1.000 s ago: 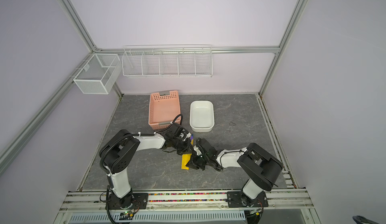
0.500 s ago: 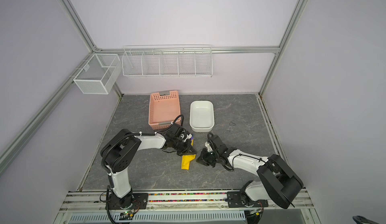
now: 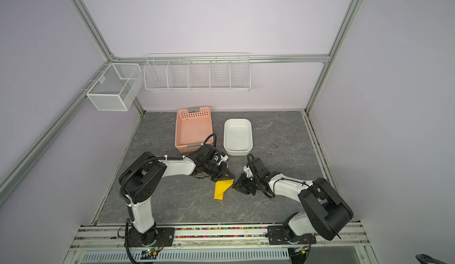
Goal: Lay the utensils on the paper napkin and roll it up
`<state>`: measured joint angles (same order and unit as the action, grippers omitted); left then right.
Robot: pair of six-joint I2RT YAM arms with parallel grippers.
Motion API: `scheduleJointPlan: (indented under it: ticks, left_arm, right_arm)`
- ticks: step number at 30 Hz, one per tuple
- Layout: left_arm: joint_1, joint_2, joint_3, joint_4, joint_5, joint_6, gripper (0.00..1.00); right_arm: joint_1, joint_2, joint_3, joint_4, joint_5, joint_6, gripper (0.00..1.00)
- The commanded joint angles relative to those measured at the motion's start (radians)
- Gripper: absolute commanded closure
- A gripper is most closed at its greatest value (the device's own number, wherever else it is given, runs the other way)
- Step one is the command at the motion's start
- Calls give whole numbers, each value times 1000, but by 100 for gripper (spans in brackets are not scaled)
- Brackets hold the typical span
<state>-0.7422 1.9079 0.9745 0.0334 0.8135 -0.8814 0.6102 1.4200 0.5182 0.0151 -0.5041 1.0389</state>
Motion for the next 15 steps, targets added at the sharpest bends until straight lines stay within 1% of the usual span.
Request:
scheduleJointPlan:
  ticks: [1,4,11,15]
  left_arm:
    - [-8,20,-10,49,17,-28,100]
    - [-7,23,-14,50,16,-28,100]
    - [-8,29,-16,54,17,-30,100]
    - [-8,30,-16,53,13,-30,100]
  right_arm:
    - [-4,16,14,72,-28,12,72]
    - [-4,25,13,94,-35,19,69]
    - [-2,22,-9,130,-46,25,68]
    - [4,13,-14,135,-50,27,69]
